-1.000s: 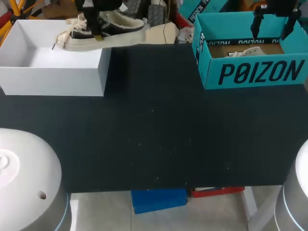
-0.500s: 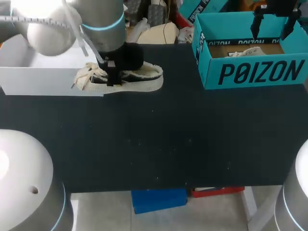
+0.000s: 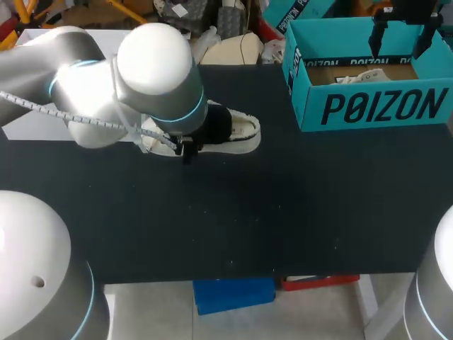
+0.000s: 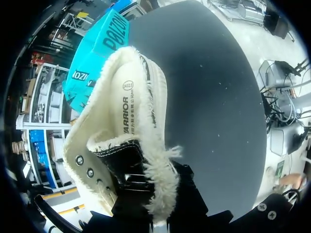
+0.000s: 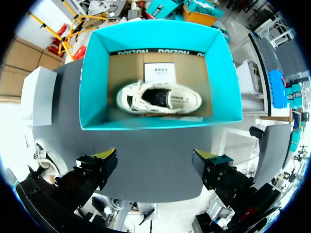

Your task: Take the shoe out of the shoebox, open the shoe tongue, remove and reinsert the insole, then place the shoe into the shoebox

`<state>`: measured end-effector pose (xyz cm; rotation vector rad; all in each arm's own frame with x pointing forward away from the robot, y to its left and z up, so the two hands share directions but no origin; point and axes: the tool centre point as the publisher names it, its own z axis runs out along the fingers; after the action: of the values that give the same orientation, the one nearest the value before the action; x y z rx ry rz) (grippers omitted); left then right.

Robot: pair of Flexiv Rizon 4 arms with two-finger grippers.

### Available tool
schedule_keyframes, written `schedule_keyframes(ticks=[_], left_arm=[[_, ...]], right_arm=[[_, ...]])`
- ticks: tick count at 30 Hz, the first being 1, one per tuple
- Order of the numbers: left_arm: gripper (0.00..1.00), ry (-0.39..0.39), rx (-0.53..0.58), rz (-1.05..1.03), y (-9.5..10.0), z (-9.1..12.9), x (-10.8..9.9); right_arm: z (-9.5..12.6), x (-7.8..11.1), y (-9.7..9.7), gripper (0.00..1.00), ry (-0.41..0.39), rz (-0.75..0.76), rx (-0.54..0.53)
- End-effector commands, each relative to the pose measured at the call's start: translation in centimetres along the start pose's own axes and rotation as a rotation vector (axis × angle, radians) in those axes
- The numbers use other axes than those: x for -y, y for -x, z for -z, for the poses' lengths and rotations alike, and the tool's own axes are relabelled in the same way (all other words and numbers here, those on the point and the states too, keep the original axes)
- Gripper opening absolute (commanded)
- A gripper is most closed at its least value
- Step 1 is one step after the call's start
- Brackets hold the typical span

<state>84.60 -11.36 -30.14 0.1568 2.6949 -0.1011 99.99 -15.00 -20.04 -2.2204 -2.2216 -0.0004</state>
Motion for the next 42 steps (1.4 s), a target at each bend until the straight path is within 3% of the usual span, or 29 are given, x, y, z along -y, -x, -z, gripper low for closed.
schedule_keyframes(ticks=[1, 19, 27, 28, 30, 31, 36, 42], left_arm=[[0.00, 0.001, -0.035, -0.004, 0.0, -2.8, 1.8], [0.00, 0.043, -0.120, 0.020, -2.7, -8.3, 3.7], [0.00, 0.063, -0.138, 0.030, -3.0, -9.4, 4.0], [0.03, 0.067, -0.138, 0.023, -3.1, -9.4, 4.0], [0.50, 0.074, -0.144, 0.019, -3.3, -9.5, 4.0], [1.00, 0.076, -0.150, 0.020, -3.3, -9.5, 3.9], [1.00, 0.022, -0.198, 0.000, -3.0, -7.4, 3.7], [1.00, -0.130, -0.260, 0.026, 0.0, -1.5, 3.3]], right_arm=[[0.0, 0.0, 0.0, 1.00, 0.000, 0.000, 0.000], [0.0, 0.0, 0.0, 1.00, 0.000, 0.000, 0.000], [0.0, 0.0, 0.0, 1.00, 0.000, 0.000, 0.000], [0.0, 0.0, 0.0, 1.00, 0.000, 0.000, 0.000], [0.0, 0.0, 0.0, 1.00, 0.000, 0.000, 0.000], [0.0, 0.0, 0.0, 1.00, 0.000, 0.000, 0.000], [0.0, 0.0, 0.0, 1.00, 0.000, 0.000, 0.000], [0.0, 0.0, 0.0, 1.00, 0.000, 0.000, 0.000]])
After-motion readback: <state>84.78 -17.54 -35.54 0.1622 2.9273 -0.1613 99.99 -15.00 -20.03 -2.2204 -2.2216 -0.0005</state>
